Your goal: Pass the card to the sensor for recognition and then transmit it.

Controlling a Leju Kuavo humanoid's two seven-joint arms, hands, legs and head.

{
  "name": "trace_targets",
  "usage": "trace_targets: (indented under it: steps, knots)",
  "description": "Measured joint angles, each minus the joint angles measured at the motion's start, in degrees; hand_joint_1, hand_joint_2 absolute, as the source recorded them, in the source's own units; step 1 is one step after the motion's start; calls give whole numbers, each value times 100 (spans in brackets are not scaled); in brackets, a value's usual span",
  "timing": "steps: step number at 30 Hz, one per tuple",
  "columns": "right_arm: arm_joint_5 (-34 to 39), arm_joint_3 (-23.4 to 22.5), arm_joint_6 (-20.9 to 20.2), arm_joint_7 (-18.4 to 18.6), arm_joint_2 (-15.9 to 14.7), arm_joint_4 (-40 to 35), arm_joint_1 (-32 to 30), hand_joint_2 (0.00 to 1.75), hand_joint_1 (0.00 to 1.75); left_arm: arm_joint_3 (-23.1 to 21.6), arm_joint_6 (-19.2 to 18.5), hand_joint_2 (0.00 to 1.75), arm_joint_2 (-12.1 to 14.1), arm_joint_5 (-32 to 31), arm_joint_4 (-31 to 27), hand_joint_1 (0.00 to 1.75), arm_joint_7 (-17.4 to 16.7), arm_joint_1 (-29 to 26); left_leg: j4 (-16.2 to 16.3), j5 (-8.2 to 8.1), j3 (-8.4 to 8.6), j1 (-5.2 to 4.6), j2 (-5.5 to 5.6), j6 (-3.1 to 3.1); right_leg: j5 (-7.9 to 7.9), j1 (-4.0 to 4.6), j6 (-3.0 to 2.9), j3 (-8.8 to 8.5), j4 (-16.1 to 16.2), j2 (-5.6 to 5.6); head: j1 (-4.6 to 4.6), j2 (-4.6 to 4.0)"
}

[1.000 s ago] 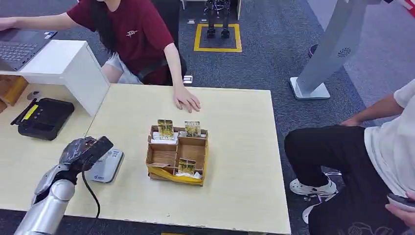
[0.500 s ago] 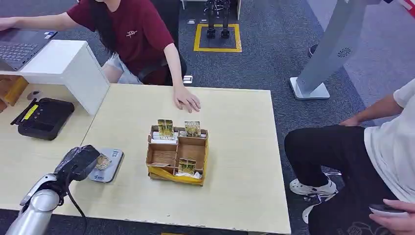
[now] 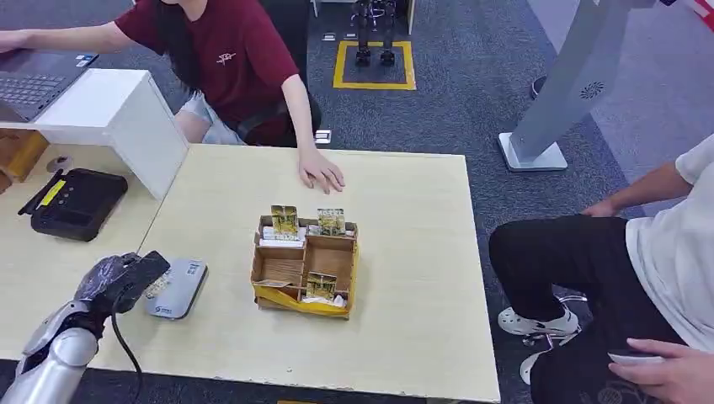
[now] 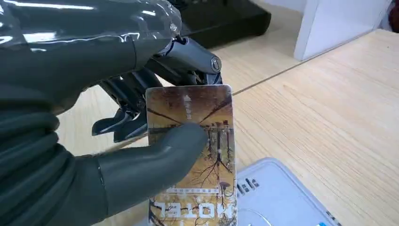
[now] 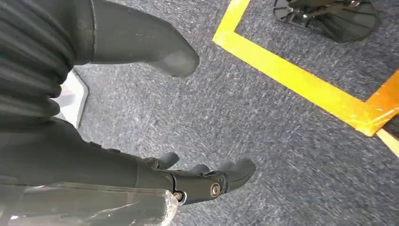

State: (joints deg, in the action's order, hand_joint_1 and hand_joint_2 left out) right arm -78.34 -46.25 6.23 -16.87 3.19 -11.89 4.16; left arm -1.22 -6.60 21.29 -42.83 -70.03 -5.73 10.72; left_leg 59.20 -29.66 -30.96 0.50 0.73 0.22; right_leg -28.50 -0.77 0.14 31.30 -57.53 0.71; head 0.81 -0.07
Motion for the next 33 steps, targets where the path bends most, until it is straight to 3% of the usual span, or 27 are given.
trace_targets:
  steps: [7,24,26,30,32,33]
  knots:
    - [26,39,-7,-20,13,0,83,175,0,-186,107,175,-184,-471,263,175,-112,52,0,2,5,-3,1,2,2,-1,3,-6,0,-2,0,0]
    - [50,105,-26,-11,15,-2,87,175,0,-197,131,175,-383,-331,291,175,146,27,0,8,10,-2,6,7,4,-1,5,-15,0,-7,0,0]
    - [52,105,-31,-18,15,0,85,175,0,-197,298,175,-431,-190,278,175,287,4,0,8,11,-2,5,7,4,-1,5,-13,0,-6,0,0]
    - [61,107,-15,-46,15,-2,85,175,0,-79,860,175,-755,463,-29,175,947,-14,4,10,3,-3,10,10,5,-1,7,-12,0,-10,2,0]
    - [57,114,-11,-55,17,0,86,175,0,-44,1291,175,-931,504,-246,175,1218,-11,7,10,0,-2,9,10,9,-1,12,-10,0,-8,0,0]
    - [50,122,-13,-63,24,0,87,175,0,-35,1681,175,-1024,482,-338,175,1426,-10,8,9,-1,-3,8,11,9,-1,12,-8,0,-6,2,0]
